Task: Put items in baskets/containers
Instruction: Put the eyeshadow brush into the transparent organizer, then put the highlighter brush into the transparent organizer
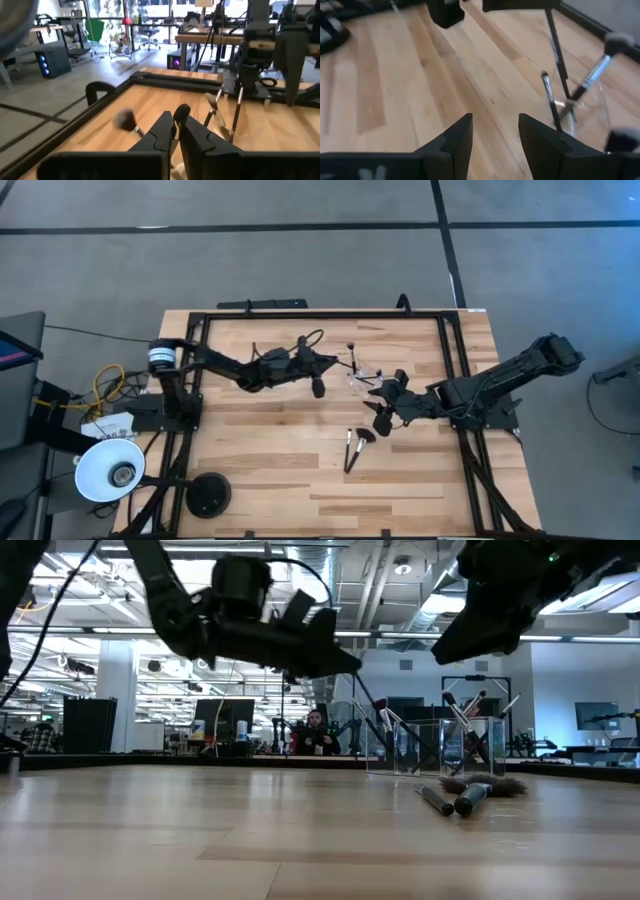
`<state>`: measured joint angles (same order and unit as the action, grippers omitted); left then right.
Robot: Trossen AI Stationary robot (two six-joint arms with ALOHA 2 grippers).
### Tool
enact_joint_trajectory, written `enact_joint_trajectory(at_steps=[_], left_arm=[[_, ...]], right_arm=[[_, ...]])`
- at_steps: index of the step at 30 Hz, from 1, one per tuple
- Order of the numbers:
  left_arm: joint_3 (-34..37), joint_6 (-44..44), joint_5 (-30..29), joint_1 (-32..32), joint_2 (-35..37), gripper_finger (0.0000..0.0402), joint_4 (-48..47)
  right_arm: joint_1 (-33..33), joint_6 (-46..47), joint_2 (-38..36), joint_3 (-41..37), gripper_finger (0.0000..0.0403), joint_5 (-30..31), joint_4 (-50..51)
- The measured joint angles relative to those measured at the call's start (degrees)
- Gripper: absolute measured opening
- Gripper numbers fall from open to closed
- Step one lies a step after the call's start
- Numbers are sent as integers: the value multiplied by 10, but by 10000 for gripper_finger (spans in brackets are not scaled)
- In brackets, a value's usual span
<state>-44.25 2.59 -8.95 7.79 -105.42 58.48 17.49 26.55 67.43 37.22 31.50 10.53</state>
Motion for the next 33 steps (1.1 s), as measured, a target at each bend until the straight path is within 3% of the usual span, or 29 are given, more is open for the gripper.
enact_joint_trajectory(at_steps=[10, 23, 30, 33], left_arm=[[-37, 1, 21, 2, -69, 28, -3], [-37, 0, 17, 2, -71, 111, -4], [-36, -13, 17, -30, -25, 148, -16], [-36, -11, 17, -58, 19, 148, -63]], right_arm=[[-26, 0, 42, 0, 141, -16, -15], [-38, 0, 42, 0, 134, -20, -38], [-36, -2, 42, 0, 132, -93, -42], [-25, -51, 42, 0, 131, -121, -63]])
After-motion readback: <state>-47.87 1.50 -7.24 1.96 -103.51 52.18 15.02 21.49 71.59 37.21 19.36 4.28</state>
